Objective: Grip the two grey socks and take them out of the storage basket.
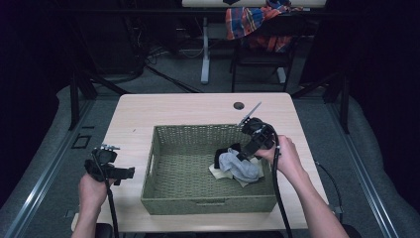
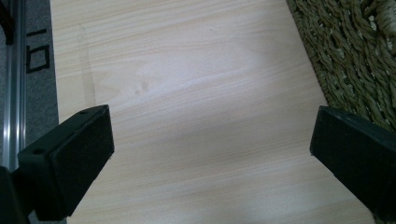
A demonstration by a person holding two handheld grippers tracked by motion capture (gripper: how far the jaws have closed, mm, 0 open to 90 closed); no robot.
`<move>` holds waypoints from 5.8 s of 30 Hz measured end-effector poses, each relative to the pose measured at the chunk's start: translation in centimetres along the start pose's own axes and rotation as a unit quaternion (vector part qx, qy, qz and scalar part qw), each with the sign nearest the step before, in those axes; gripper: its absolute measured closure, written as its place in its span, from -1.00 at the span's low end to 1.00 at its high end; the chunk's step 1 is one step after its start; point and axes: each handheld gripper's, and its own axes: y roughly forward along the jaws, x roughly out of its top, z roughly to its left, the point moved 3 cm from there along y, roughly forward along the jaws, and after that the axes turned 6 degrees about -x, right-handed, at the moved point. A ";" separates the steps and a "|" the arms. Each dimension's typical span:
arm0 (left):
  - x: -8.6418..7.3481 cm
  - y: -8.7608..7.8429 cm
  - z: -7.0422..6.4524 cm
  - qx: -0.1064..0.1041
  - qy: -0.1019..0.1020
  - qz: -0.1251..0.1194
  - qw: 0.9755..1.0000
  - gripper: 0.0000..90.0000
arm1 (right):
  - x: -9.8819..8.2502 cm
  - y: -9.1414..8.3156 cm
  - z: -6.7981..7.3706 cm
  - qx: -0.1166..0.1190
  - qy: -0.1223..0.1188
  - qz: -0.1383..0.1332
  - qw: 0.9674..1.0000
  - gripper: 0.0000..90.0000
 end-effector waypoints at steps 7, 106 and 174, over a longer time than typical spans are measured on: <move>0.0 0.0 0.1 0.000 -0.001 0.000 1.000 -1.00 | 0.1 1.4 0.9 0.005 -0.013 0.022 1.000 -0.54; 0.0 0.3 -0.4 0.001 0.010 0.012 1.000 -1.00 | -1.6 -9.0 -1.9 -0.014 0.032 -0.083 0.996 0.90; 0.2 0.4 -0.4 -0.001 0.012 0.016 1.000 -1.00 | -12.3 -1.1 -12.3 -0.066 0.198 0.030 0.977 0.92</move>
